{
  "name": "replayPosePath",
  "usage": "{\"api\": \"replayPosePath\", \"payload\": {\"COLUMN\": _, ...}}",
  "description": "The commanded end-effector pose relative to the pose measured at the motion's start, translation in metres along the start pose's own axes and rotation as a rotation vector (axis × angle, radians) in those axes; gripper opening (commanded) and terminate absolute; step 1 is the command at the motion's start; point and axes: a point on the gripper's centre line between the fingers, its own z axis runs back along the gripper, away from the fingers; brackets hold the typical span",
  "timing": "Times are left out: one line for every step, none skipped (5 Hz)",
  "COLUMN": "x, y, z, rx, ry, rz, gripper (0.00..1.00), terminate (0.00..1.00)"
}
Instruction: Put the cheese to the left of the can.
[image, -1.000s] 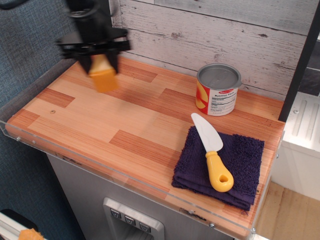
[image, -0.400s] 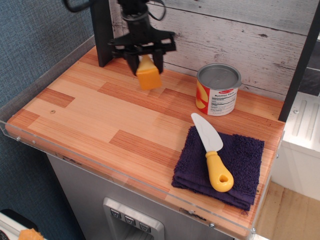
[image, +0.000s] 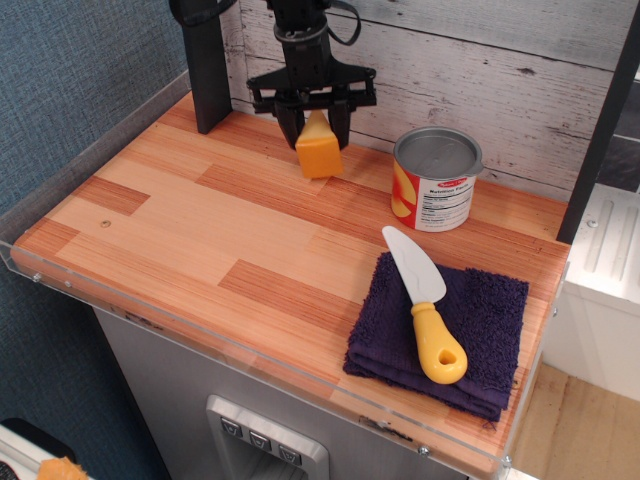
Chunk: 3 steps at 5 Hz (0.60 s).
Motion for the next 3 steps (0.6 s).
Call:
{"api": "replayPosePath", "payload": {"x": 0.006, "y": -0.001, "z": 0.017, "rx": 0.000, "ry": -0.015, "rz": -0.040, "gripper": 1.00, "terminate": 0.00}}
{"api": "replayPosePath", "payload": {"x": 0.007, "y": -0.001, "z": 0.026, "rx": -0.008, "ry": -0.014, "rz": -0.059, "gripper": 1.00, "terminate": 0.00}}
{"api": "replayPosePath", "payload": {"x": 0.007, "y": -0.001, "z": 0.044, "rx": -0.025, "ry": -0.050, "rz": -0.052, "gripper": 1.00, "terminate": 0.00}}
